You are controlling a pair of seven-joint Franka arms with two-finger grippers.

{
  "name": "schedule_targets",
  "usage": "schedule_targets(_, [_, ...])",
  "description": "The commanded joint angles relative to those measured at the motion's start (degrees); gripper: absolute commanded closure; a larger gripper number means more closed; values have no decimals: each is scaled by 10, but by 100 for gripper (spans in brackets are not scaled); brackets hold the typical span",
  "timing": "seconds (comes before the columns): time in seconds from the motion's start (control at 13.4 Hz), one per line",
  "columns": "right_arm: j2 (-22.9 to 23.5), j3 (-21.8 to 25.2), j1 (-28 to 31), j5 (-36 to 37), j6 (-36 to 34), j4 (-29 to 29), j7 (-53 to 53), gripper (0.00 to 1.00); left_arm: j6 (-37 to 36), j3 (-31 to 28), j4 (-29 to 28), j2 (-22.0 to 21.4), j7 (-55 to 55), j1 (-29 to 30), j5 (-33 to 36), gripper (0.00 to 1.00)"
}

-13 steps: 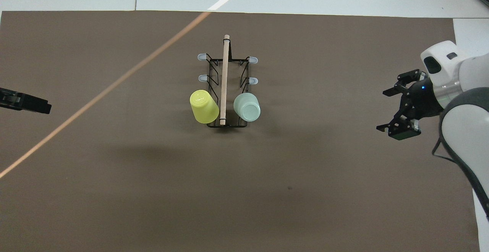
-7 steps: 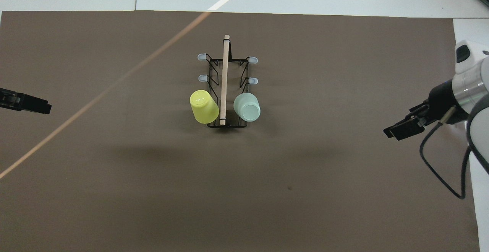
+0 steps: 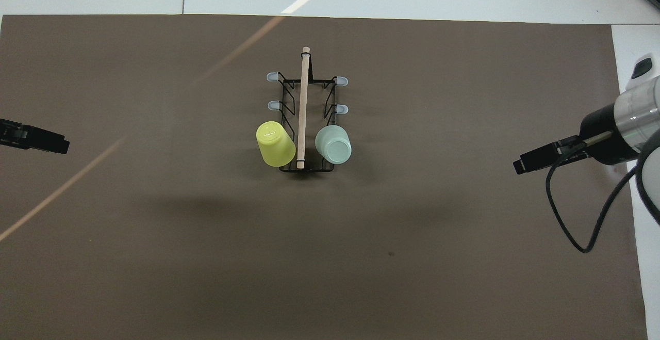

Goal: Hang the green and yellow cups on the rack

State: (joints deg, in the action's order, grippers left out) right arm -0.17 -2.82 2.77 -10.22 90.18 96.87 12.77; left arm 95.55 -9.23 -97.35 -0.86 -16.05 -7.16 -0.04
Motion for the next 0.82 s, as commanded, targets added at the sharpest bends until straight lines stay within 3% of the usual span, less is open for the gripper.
schedule_targets(0.0, [6,0,1,37,57,-5,-47,0,-3,-2,-14,-15,-7,-1,-7,0])
schedule_targets(0.15, [5,-3,-1,87,43,-12,-139,0,-2,-3,-14,-14,-7,-2,-7,0])
schedule_targets(0.3, [8,-4,-2,94,27,-15,-150,0,-3,-2,-13,-14,-6,-1,-7,0])
schedule_targets(0.45, [18,4,-39,99,19,-27,-163,0,-2,-2,-13,-14,-6,-2,-7,0])
schedule_targets(0.75, [18,4,-34,100,21,-27,-168,0,-3,-3,-13,-14,-7,-2,-7,0])
